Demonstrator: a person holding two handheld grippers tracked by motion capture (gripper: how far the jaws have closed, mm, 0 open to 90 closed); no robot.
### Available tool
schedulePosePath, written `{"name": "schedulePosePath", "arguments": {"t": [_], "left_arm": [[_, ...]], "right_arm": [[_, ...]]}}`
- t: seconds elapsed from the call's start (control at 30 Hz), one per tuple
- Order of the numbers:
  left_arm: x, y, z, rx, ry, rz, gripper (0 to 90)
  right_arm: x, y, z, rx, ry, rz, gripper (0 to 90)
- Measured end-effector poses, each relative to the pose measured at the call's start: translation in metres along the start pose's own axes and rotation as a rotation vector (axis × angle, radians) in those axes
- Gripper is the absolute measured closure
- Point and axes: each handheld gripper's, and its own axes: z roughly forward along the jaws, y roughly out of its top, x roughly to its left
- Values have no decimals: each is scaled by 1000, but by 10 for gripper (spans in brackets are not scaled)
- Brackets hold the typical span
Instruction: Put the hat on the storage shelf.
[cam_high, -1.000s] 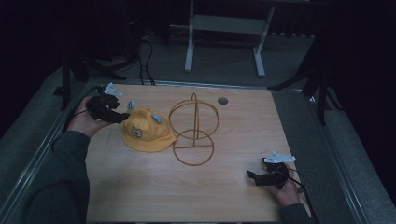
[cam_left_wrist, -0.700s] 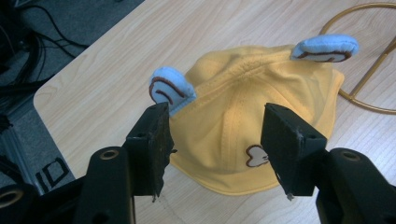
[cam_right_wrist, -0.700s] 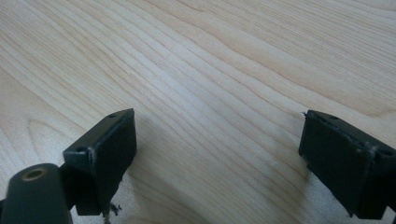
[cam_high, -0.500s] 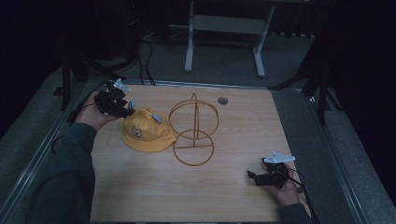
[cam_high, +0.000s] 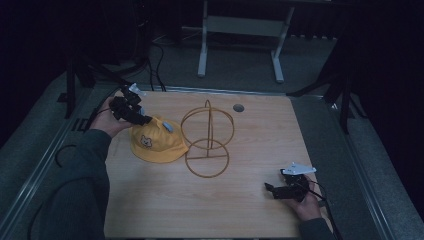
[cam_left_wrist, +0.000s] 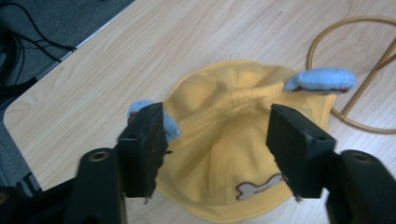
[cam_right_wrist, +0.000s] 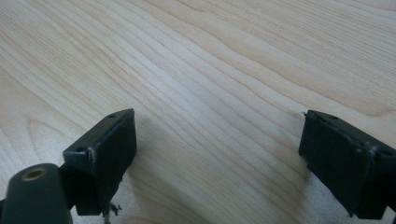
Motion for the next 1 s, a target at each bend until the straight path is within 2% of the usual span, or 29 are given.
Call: {"name": "schedulePosePath", "arguments": {"t": [0.2,0.47,0.63,0.8,0.97,1.0], "left_arm": [[1,3,4,-12,-11,-10,294],[-2,6,18,2,-45,0,295],[-5,9,28,-6,-54,5,281],[-7,9,39,48,-80,26,269],[-11,7,45,91,-64,55,280],[-13,7,47,112,-53,72,324]], "right_arm": [[0,0,0,0,0,0,111],[0,0,0,0,0,0,111],[0,0,0,0,0,0,111],[0,0,0,0,0,1,111],[0,0,0,0,0,0,111],[0,0,0,0,0,1,111]]}}
